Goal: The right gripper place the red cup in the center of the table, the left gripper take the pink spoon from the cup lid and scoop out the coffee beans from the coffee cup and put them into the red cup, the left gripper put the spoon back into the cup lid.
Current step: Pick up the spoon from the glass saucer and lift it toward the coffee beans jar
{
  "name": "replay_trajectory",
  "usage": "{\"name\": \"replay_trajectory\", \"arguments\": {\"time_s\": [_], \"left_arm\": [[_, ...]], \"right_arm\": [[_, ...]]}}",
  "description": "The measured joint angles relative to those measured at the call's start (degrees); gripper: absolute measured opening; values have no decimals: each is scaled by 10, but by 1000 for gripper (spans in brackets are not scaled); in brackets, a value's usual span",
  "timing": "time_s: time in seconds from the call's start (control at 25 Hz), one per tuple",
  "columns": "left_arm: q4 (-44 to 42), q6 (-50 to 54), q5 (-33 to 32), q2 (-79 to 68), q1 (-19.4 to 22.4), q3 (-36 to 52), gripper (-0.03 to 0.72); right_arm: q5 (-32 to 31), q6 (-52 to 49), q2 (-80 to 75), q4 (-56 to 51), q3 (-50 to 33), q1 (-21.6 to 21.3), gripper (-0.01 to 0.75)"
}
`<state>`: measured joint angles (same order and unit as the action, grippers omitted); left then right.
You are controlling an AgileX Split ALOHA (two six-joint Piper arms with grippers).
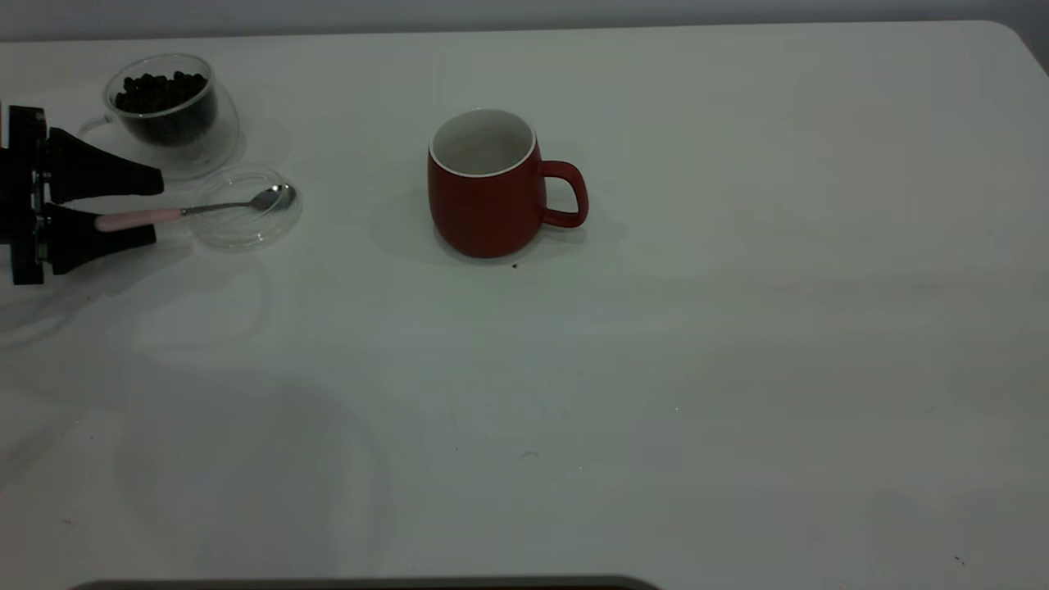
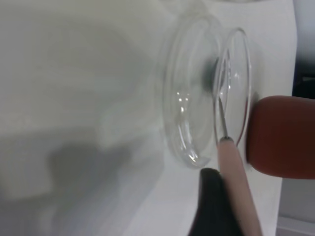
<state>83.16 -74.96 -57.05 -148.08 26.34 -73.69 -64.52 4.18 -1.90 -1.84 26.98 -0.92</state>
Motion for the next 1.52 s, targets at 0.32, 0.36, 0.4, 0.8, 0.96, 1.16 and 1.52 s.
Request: {"name": "replay_trajectory", "arguments": {"time_s": [0.32, 0.36, 0.4, 0.8, 0.96, 1.16, 1.52], "left_arm": [[0, 1, -8, 0, 0, 0, 291], [0, 1, -8, 0, 0, 0, 245], [0, 1, -8, 0, 0, 0, 195], [-47, 25, 7, 10, 0, 0, 114], [-105, 57, 24, 61, 0, 0, 114], [-178, 98, 44, 149, 0, 0, 114], [-280, 168, -40, 238, 0, -80, 114]], "right_arm": [[0, 0, 3, 0, 0, 0, 591], [0, 0, 3, 0, 0, 0, 591], [0, 0, 3, 0, 0, 0, 591], [0, 0, 3, 0, 0, 0, 591], [0, 0, 3, 0, 0, 0, 591], [0, 0, 3, 0, 0, 0, 591], [0, 0, 3, 0, 0, 0, 591]]}}
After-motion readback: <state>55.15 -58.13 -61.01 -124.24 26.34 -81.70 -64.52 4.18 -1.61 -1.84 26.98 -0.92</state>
